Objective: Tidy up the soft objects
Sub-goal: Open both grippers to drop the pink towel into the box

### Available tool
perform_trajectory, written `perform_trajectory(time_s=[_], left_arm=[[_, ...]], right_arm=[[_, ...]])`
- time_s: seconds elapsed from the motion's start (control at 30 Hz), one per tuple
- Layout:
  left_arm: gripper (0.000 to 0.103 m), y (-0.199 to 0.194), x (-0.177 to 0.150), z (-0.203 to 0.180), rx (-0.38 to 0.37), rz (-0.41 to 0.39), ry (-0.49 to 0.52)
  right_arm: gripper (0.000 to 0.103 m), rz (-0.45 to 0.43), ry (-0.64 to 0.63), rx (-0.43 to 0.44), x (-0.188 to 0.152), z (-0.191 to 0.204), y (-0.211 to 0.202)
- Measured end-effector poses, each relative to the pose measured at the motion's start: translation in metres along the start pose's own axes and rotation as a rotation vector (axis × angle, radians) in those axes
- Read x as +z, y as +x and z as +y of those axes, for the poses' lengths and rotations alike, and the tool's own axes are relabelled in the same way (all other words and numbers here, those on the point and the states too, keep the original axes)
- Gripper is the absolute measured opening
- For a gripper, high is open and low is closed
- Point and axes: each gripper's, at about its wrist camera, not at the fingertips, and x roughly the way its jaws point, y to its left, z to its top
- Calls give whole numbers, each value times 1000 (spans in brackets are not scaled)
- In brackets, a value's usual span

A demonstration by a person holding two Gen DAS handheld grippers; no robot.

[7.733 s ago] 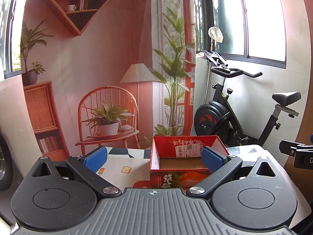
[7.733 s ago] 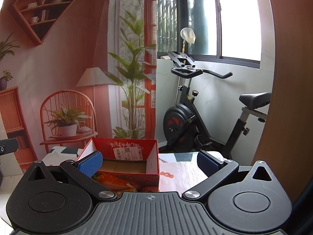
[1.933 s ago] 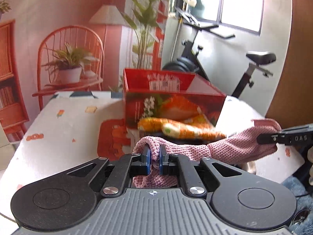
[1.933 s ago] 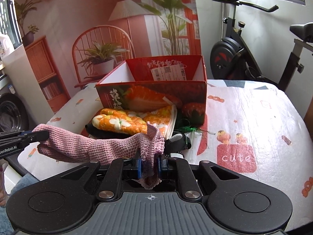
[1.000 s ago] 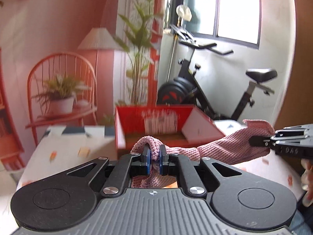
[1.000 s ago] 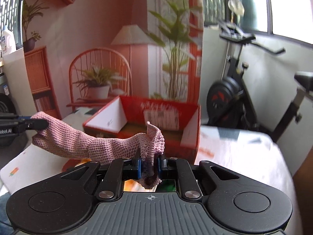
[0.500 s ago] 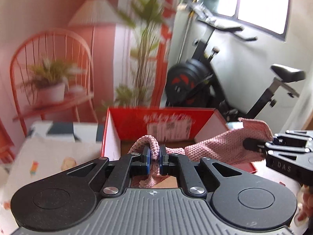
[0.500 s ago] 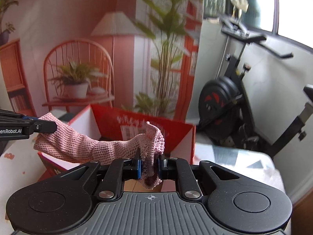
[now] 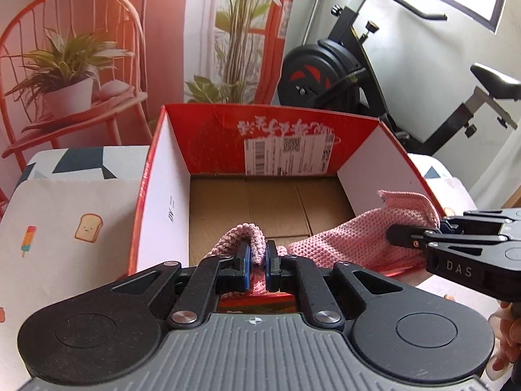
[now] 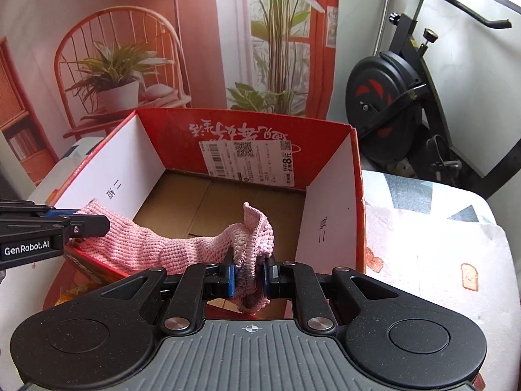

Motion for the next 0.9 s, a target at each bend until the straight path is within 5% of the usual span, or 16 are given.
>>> perform_trajectory(time_s=[0.17,0.3,0.37,0.63,0.9], left_arm=[[14,-1,-3,1,-6,-5,12],[49,-8,-5,3,-3,-41,-8],[52,-17,-7,3,-3,-70,-3],[56,-65,-23,-2,-42,-140,9],[58,-106,-52,-12,-47,-195,48]], right_arm=[[21,-6,-9,-21,-6,-2,4],[32,-46,-13,-55,-10,-4,-2],[52,-78,-6,-70,-12,-6,-10],[54,-220,-47,-58,-30,1,-55],[54,-259,-89,-40,-56,18,-89]])
